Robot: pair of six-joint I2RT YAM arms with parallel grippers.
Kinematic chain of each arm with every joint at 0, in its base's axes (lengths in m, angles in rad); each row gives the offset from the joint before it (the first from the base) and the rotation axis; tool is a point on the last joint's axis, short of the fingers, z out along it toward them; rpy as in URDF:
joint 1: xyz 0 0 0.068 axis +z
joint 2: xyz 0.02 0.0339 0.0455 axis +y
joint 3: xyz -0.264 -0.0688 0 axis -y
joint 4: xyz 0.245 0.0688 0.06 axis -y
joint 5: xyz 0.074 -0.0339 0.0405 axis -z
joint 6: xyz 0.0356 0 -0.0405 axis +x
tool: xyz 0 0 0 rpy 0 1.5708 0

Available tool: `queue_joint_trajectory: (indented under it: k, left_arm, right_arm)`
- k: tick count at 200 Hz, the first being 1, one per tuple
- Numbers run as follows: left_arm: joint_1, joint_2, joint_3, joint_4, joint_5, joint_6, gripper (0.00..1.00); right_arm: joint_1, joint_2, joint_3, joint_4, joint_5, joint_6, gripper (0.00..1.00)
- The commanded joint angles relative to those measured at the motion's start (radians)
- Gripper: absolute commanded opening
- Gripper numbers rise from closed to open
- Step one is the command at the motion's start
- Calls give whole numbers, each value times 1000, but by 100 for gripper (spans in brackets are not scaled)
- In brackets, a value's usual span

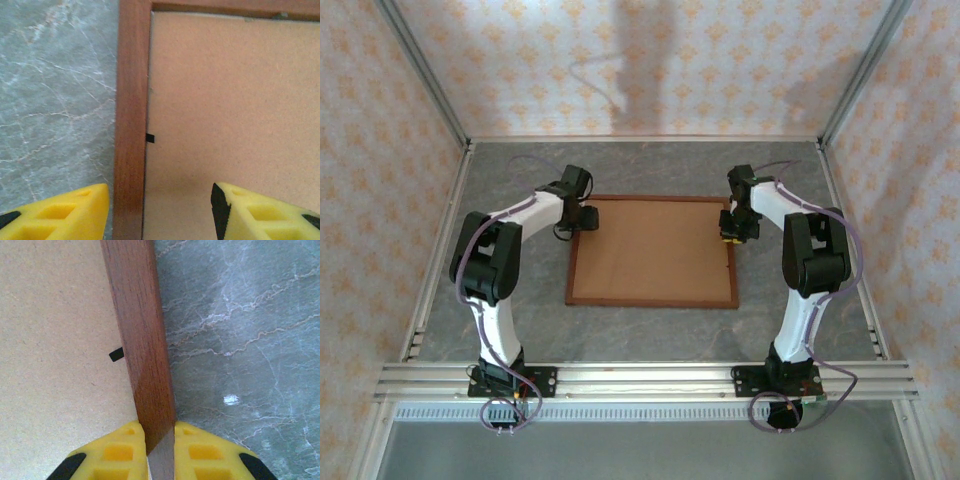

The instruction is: Put the photo into the frame

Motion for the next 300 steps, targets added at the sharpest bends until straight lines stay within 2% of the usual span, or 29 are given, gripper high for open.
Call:
queue_joint_trajectory:
  k: [1,31,81,160,223,255,300]
  left_arm:
    - [39,-35,-18,28,23,-37,56]
    - [75,-13,-13,63,76,-58,55]
    - [100,61,10,77,102,-60,43]
    - [98,123,34,56,105,-40,38]
    - [63,193,116,-107,85,25,38]
    - [39,239,187,-233,76,84,34]
    - [0,284,231,-316,58,120,28]
  right_arm:
    - [13,23,-16,-28,7,1,14]
    - [13,26,-14,-26,2,1,14]
    - [12,25,-14,-32,2,-1,14]
    - [13,30,-14,-32,-2,-2,13]
    - [16,29,-18,-34,4,-5,12]
    - [22,25,-18,-36,14,-6,12]
    - [33,9,-30,-32,30,8,12]
